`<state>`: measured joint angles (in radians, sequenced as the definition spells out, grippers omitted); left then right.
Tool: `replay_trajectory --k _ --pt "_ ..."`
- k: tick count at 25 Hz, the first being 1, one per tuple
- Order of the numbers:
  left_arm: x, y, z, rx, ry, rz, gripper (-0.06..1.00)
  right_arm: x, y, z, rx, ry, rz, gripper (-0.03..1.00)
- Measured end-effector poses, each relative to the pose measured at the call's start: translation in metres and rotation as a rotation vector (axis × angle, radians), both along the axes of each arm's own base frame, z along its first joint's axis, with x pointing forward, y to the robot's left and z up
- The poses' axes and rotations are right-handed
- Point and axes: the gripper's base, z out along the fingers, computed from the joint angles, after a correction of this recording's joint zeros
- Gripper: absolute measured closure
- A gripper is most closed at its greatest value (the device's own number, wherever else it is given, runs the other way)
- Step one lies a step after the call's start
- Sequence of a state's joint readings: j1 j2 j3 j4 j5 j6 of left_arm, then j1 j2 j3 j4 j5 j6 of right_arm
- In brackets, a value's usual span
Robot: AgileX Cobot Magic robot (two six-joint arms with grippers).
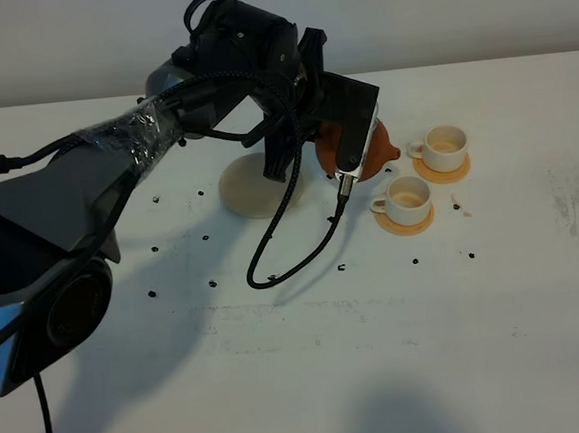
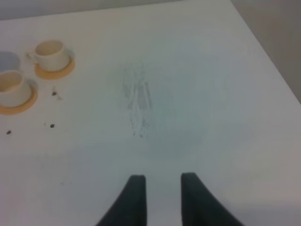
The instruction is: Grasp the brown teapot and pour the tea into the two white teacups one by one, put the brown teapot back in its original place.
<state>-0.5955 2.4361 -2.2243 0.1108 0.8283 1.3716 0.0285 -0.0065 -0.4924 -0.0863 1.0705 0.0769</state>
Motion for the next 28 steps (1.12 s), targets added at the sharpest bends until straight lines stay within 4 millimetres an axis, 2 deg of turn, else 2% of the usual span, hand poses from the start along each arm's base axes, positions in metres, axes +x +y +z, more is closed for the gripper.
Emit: replay_trajectory --k 16,28 --pt "-0.008 -0.014 0.0 0.064 -0.057 -0.036 0.86 0.0 0.0 0.0 0.0 0.0 0.0 0.75" --pt "-0.006 -0.017 -0.007 0.1 -0.099 -0.061 0.86 0.0 0.0 0.0 0.0 0.0 0.0 0.75"
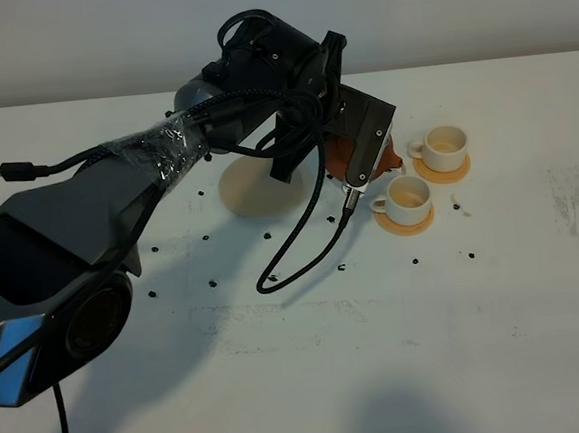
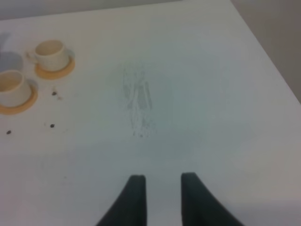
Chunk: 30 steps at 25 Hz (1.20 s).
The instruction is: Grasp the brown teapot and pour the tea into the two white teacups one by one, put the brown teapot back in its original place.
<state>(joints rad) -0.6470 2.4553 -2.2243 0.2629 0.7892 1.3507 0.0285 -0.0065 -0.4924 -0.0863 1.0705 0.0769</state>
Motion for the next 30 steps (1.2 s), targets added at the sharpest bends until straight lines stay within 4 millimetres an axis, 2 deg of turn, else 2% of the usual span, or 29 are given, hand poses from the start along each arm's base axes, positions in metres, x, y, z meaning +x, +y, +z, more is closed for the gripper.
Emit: replay_trajectory --k 8,30 --pt "-0.0034 -0.0064 0.0006 0.019 -0.019 -0.053 0.86 0.0 0.0 0.0 0.0 0.0 0.0 0.75" --pt "-0.0007 -0.0071 0.0033 0.096 -0.09 -0.14 0.86 0.0 0.0 0.0 0.0 0.0 0.0 0.75"
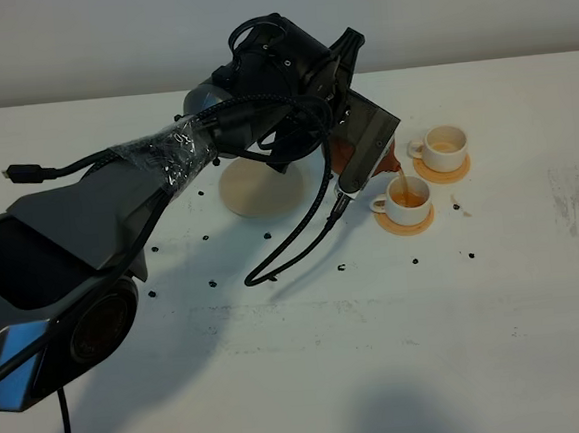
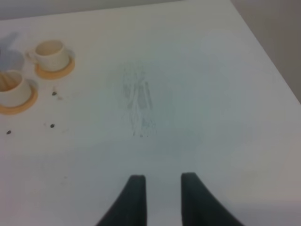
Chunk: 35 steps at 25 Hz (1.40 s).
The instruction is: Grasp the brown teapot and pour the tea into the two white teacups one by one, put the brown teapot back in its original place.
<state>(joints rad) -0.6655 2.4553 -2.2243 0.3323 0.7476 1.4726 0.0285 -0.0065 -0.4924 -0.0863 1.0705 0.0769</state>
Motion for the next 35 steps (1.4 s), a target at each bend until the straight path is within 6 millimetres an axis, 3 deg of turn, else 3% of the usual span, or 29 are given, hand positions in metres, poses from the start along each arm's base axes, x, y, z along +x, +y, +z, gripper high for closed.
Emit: replay_trajectory --k 35 --pt "0.0006 -0.0063 0.0037 0.092 -0.091 -0.144 0.86 0.0 0.0 0.0 0.0 0.0 0.0 0.75"
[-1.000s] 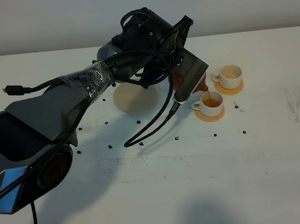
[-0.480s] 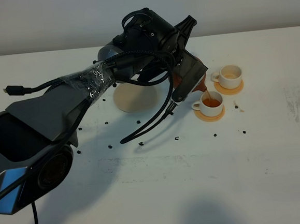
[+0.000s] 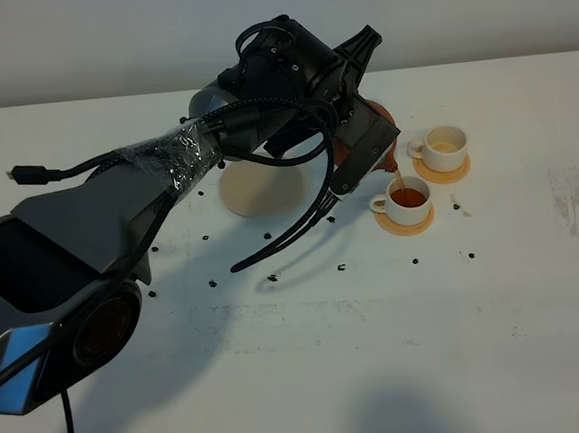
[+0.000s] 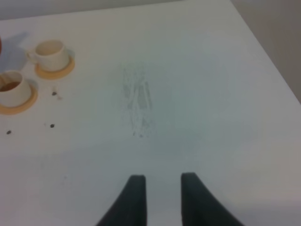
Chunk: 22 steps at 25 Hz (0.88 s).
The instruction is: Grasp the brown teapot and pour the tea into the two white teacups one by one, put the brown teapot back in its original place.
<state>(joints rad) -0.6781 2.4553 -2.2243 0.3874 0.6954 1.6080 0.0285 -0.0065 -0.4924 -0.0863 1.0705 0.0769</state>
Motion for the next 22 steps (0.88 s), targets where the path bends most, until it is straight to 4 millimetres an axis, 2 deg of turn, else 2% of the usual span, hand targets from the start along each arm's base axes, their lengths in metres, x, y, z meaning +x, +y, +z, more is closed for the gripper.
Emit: replay_trajectory --k 22 --pt "-0.0003 -0.0042 -0.0039 0.028 -0.019 -0.057 0.86 0.0 0.0 0.0 0.0 0.0 0.0 0.75"
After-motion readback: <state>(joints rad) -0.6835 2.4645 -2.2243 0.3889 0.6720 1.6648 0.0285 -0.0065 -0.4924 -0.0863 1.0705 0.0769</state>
